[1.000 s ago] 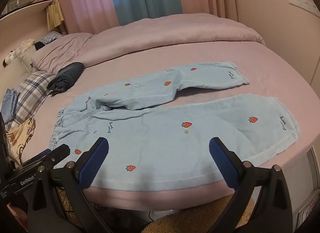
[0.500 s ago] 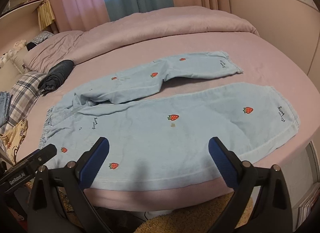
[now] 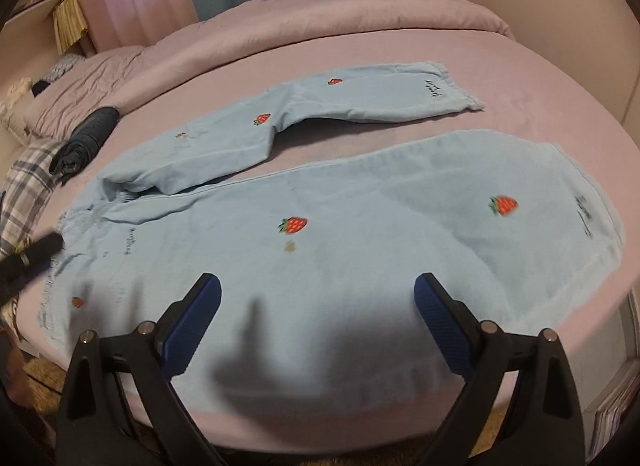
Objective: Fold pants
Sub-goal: 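Move both grippers over the light blue strawberry jeans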
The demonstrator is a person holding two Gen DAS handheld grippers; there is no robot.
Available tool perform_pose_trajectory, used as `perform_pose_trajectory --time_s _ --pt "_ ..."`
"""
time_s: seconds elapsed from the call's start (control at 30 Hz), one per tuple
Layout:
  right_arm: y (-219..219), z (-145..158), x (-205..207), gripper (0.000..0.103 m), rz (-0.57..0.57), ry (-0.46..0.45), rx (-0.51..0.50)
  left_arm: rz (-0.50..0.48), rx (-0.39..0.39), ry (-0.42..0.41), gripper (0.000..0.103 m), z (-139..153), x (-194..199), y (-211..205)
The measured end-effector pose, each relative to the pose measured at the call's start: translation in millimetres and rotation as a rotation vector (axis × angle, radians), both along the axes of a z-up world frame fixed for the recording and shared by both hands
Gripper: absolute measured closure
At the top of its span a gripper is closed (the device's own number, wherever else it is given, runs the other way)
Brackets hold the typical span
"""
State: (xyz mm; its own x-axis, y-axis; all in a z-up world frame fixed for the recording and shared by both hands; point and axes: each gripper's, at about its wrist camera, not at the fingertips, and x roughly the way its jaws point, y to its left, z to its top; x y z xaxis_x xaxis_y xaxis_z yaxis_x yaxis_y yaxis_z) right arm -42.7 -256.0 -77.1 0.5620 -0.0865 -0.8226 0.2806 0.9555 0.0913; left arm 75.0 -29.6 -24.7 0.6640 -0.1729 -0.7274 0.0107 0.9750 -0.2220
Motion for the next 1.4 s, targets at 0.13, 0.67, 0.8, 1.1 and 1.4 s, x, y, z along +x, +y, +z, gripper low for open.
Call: perform_pose_trajectory --time_s 0.13,0.67,0.8,1.1,1.4 --pt "-6 23 23 0.018 -0.012 0.026 -0.077 -0.053 -0.012 -0.029 0.013 21 8 -7" --pt "33 49 -24 0.017 0.007 -0.103 -0.144 0.030 -0.029 0.018 0.013 5 -22 32" --pt "37 54 -22 0.017 0.006 -0.125 -0.133 0.023 -0.034 0.022 0.013 3 -25 34" --pt "45 62 -16 0.017 0.009 -0.154 -0.135 0.036 -0.038 0.018 0.013 7 -24 40" --pt "41 56 -12 0.019 -0.006 -0.149 -0.129 0.051 -0.024 0.010 0.015 -1 -18 46"
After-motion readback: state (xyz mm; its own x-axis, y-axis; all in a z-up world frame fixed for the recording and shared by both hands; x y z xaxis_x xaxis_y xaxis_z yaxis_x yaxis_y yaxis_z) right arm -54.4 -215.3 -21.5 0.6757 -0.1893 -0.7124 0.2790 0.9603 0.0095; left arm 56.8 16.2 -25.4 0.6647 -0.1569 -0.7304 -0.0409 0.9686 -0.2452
